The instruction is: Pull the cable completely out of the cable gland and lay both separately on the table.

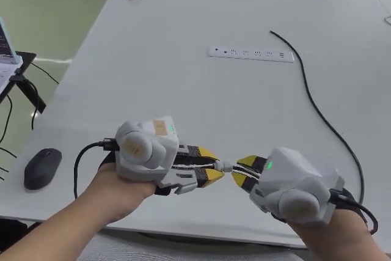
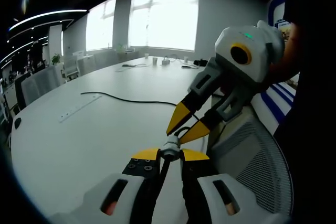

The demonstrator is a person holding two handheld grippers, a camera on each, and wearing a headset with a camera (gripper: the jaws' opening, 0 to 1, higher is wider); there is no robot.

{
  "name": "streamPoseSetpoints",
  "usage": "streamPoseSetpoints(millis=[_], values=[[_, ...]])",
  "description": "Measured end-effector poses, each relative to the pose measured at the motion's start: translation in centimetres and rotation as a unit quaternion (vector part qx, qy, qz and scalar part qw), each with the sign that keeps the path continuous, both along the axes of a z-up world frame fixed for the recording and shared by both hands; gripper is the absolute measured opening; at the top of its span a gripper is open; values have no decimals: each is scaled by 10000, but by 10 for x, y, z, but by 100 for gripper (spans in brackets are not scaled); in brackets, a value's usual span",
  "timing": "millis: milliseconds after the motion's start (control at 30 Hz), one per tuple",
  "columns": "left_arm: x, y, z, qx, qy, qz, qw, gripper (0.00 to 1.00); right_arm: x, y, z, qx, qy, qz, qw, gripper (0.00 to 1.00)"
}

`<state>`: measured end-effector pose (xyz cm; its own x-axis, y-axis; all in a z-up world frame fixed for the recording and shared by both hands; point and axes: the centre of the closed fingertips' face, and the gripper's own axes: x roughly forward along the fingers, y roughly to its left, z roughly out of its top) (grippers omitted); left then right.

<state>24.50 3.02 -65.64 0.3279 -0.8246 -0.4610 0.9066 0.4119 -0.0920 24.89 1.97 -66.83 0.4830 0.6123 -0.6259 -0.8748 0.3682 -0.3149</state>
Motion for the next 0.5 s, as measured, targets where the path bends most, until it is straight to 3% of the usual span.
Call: streamPoseSetpoints(millis=[200,500], values=[[1,0,-2,-8,18,3,10000,15,1,2,0,-56,-54,84,9999,2],[1,0,-2,-24,24,29,10000,15,1,0,-3,65,64,-44,9999,0]])
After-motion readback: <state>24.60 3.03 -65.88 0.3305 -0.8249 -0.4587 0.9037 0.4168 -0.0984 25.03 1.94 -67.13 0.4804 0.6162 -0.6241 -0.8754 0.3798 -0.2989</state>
